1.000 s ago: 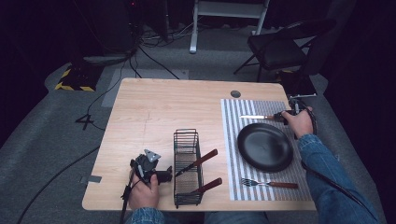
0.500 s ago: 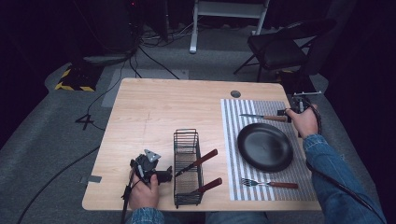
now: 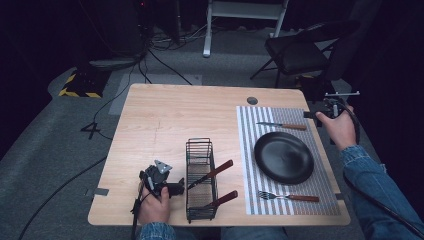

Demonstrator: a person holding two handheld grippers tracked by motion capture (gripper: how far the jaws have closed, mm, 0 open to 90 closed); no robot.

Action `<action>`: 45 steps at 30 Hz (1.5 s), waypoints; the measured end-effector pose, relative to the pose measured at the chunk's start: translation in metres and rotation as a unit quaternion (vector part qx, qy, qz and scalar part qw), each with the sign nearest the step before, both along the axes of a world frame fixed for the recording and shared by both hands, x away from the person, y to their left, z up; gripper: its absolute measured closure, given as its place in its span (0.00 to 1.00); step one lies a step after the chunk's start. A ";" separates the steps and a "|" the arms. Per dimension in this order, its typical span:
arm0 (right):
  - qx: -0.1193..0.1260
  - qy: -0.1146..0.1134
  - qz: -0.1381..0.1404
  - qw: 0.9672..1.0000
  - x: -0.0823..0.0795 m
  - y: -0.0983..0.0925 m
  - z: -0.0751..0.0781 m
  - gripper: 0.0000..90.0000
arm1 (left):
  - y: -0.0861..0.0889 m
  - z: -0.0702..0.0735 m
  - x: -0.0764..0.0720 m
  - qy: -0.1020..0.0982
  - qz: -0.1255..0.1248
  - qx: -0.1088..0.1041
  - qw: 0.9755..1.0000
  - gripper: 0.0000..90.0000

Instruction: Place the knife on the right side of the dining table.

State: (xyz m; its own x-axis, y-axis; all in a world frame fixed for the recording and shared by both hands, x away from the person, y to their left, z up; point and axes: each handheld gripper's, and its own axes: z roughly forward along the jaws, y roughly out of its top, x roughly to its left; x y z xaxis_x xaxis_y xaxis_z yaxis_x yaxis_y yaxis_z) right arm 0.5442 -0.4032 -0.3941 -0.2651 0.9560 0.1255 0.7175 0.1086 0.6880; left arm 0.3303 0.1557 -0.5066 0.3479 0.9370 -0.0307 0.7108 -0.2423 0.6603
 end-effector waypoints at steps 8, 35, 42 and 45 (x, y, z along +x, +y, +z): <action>0.010 -0.024 0.031 0.999 -0.025 -0.006 0.021 0.42 | 0.000 0.000 0.000 0.000 0.000 0.000 1.000 0.00; 0.063 -0.054 0.104 0.991 -0.132 -0.030 0.029 0.42 | 0.000 0.000 0.000 0.000 0.000 0.000 1.000 0.00; 0.097 -0.055 0.113 0.987 -0.157 -0.039 0.022 0.42 | 0.000 0.000 0.000 0.000 0.000 0.000 1.000 0.00; 0.094 -0.053 0.117 0.987 -0.165 -0.042 0.017 0.42 | 0.000 0.000 0.000 0.000 -0.001 0.000 1.000 0.00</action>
